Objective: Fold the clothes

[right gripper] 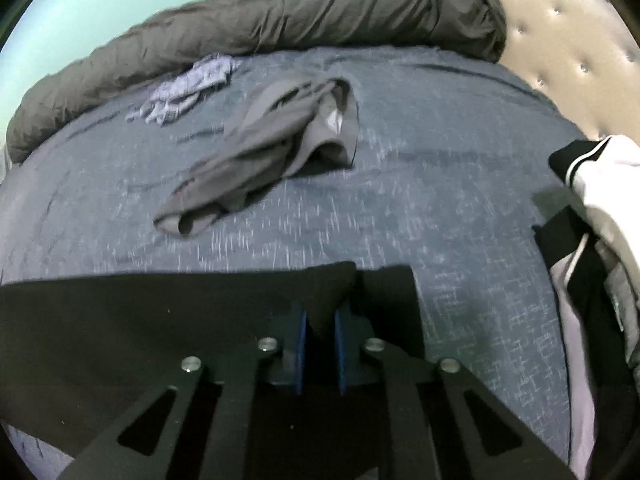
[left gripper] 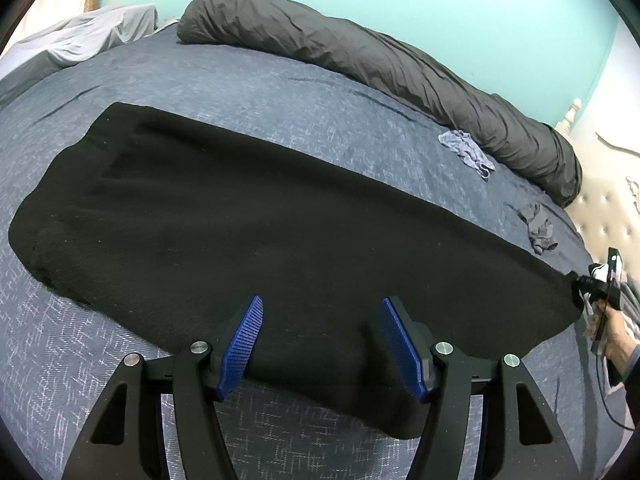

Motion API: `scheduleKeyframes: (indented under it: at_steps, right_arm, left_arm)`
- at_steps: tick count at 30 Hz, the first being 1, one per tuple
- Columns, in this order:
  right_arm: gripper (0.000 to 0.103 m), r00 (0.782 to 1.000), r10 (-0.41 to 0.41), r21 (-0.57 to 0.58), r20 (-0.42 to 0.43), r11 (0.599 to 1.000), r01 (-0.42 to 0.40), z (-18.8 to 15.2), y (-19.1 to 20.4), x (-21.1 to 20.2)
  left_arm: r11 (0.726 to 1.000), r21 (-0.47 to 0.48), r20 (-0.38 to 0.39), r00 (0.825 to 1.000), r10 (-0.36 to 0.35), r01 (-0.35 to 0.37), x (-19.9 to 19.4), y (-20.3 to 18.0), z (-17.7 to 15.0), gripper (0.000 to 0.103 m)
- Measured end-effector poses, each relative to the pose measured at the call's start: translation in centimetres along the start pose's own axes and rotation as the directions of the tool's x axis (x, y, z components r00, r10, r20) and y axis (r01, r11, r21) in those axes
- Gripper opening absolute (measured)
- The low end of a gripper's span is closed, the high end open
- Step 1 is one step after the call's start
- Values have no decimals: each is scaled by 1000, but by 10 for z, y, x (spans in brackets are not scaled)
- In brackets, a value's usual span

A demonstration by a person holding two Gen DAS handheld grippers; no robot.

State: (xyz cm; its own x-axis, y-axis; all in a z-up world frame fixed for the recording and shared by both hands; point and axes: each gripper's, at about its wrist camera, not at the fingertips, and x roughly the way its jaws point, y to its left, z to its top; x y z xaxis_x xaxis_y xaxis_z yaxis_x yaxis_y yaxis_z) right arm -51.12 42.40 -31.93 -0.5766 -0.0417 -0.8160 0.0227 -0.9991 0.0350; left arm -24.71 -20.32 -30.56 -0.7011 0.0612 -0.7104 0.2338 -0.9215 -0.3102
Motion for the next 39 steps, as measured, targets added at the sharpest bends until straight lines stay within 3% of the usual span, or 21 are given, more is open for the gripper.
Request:
scheduleKeyframes:
  at_steps: [7,9,11,18,22,28,35,39]
  right_arm:
    - [11,998,-19,70,60,997,15,11,-9,-11]
    - [15,998,-35,88,50,996,30,13,-10,-8]
    - [28,998,-59,119,20,991,56,15,-14,-2]
    - [31,993,-57,214,100,976,35,13,-41,-31]
    - [31,996,-4,143,90,990,-9,1,-32,-36]
    - [31,999,-46,58,-9,997,47,-29,-20,-19]
    - [31,988,-13,102,156,995,-3,-43,-18,-62]
    - [31,993,41,40,106,998,-45,-59,13,-64]
  left_arm:
    - [1000,4,-2,1000,-1,1,0,0,0,66]
    - [1000,3,-1,1000,0,0,0,0,0,66]
    - [1000,1,-1,1000,-2,2,0,1,0,66]
    - [1000,0,-1,1000,-11,11,-3,1,-1,66]
    - [1000,5,1,1000,-15,15,-5,-1,-1,66]
    - [1000,6,-8,1000,-21,21,-5,-3,-2,66]
    - [999,-23,-4,1000,-30,29,-7,1,1,66]
    - [997,-52,-5,999,-52,51,-13,8,0,66]
